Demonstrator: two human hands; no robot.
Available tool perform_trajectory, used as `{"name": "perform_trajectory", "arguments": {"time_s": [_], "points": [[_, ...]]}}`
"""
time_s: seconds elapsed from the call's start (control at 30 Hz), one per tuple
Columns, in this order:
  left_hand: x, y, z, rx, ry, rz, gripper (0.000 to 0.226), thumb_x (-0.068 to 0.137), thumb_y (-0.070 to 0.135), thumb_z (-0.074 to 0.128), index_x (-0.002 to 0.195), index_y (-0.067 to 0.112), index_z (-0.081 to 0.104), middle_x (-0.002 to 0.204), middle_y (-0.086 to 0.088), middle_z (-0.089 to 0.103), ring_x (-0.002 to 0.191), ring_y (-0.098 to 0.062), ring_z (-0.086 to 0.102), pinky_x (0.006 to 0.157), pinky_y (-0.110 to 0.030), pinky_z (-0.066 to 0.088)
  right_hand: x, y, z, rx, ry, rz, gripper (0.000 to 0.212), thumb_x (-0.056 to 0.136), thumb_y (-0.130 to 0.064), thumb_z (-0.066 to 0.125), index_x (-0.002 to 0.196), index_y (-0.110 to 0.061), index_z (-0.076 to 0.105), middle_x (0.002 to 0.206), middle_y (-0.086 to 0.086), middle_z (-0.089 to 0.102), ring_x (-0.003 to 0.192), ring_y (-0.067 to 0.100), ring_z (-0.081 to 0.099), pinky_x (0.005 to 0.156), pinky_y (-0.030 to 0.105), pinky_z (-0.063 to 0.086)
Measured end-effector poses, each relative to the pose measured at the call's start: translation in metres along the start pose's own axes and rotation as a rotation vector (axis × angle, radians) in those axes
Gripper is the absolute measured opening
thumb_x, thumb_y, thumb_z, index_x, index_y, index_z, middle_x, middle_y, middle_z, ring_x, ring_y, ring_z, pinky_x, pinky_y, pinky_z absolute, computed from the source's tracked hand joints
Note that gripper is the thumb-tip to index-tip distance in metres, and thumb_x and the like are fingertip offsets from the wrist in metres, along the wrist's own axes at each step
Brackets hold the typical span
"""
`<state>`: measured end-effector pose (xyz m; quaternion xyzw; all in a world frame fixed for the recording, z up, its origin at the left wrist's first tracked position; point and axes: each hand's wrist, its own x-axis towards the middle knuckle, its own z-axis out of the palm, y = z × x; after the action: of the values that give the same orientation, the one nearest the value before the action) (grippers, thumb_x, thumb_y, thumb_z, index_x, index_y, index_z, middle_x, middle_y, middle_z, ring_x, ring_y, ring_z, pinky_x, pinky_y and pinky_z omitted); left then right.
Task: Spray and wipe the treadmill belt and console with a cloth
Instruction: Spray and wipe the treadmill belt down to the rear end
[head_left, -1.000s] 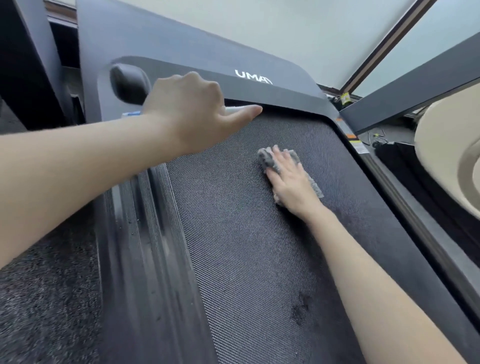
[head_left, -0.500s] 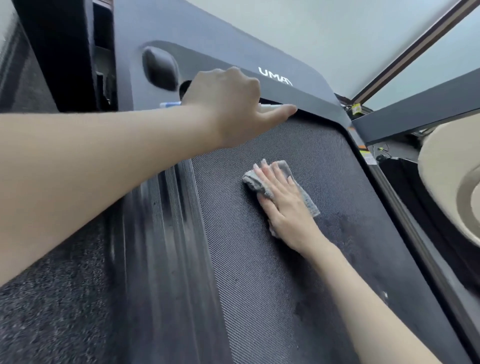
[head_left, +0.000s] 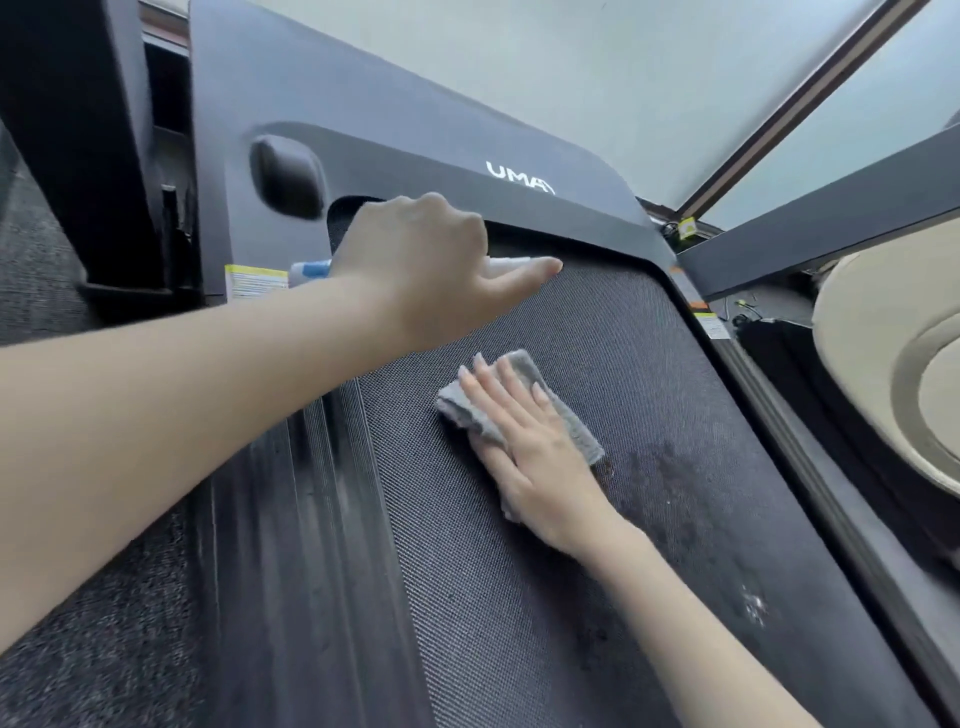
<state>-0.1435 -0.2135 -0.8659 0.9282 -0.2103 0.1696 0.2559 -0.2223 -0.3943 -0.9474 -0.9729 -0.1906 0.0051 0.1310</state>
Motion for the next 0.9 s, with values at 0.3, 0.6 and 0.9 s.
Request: {"name": "perform_trajectory", "arguments": {"time_s": [0.3,0.6,0.9], "points": [[-0.003,-0.005,-0.006,0.027,-0.010,0.019,0.073,0.082,0.076,0.024,0.052,0.012,0.044,0.057,-0.004,0.041,0.065,-0.027,0.045,0.066,-0.033,0.038,0.070,0.075,-0.016,-0.057,0.122,0.547,0.050,0.102,-0.030,0.034,0.150,-0.025,0.022,0.160,-0.002,0.011,0.148,0.017,0.001,0.119,0.039,-0.003],[-0.008,-0.016,-0.012,0.041,-0.002,0.062,0.074,0.079,0.076,0.022,0.050,0.011,0.044,0.054,-0.006,0.044,0.061,-0.028,0.046,0.059,-0.032,0.029,-0.012,-0.015,0.003,-0.048,0.006,-0.088,0.052,0.097,-0.041,0.028,0.147,-0.038,0.013,0.157,-0.017,0.010,0.145,0.000,-0.004,0.118,0.028,-0.005],[-0.011,-0.014,-0.017,0.070,0.003,0.070,0.073,0.080,0.076,0.022,0.052,0.013,0.044,0.056,-0.005,0.041,0.066,-0.028,0.046,0.063,-0.032,0.032,0.062,0.022,0.001,-0.030,0.145,0.430,0.051,0.101,-0.032,0.036,0.150,-0.027,0.022,0.160,-0.005,0.011,0.148,0.015,0.000,0.118,0.038,-0.006]]}}
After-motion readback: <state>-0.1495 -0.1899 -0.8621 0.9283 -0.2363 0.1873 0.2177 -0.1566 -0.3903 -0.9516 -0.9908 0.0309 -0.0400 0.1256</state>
